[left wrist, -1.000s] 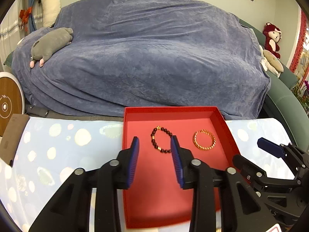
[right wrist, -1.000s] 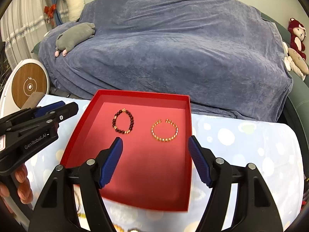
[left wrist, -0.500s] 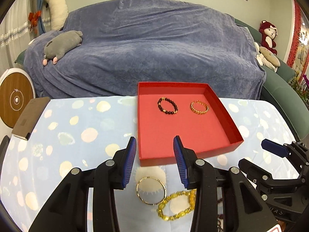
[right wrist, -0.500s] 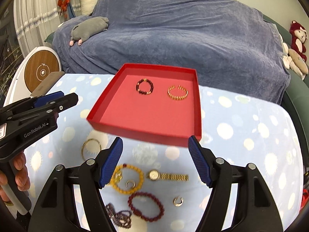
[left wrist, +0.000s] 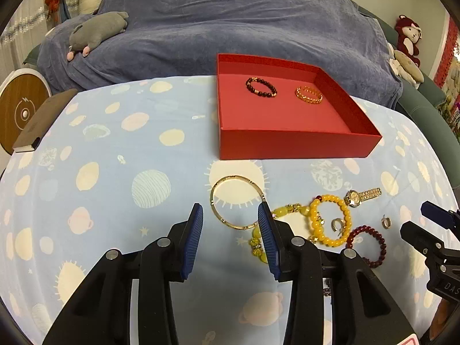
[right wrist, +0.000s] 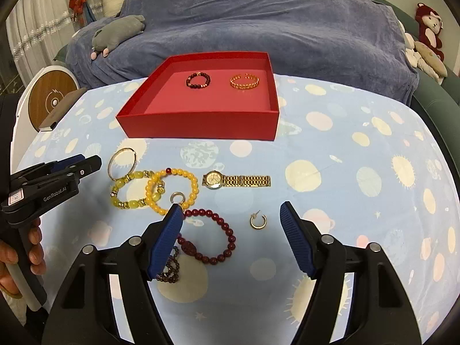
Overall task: Organize jewelry
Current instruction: 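Lift both open tools out of the red box, then grasp the thin gold bangle with the left tool while the right tool grasps the amber bead bracelet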
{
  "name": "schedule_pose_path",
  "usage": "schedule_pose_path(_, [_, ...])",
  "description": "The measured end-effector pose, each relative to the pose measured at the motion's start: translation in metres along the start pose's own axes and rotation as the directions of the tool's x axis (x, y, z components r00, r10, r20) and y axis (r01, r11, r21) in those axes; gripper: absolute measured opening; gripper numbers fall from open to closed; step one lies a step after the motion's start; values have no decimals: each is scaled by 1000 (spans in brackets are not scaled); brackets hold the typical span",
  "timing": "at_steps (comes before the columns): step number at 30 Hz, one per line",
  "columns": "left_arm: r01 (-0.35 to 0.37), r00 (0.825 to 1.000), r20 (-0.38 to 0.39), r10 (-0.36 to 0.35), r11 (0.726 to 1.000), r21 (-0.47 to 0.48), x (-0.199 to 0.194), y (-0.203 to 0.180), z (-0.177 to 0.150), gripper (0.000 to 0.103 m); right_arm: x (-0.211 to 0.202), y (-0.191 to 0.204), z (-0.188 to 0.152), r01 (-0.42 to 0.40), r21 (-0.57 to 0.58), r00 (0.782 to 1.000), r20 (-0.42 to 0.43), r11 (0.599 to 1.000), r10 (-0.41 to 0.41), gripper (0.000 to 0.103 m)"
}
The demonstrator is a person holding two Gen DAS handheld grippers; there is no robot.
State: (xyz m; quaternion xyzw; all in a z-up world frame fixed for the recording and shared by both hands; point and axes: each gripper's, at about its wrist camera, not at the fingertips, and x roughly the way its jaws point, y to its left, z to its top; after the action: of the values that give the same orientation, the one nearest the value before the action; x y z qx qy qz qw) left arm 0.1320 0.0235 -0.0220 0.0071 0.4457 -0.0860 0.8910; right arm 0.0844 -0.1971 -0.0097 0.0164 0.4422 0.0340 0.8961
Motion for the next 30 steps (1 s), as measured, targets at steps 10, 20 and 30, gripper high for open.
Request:
schedule_pose_path(10, [-14,1000,-23,15,1000,16,29,-3,4,38,15,-5,-6,-4,5,999,-37,1000,4,67])
schedule_pose_path(20, [-5,1000,-23,5,1000,-6,45,-1,10,38,21,-14,-6,-10,29,998,-60,1000,12,67])
schedule_pose_path(30, [-28,1000,-10,29,998,57,50,-23,10,60,23,-8,-5,-22,23,998,-63,999,23,67])
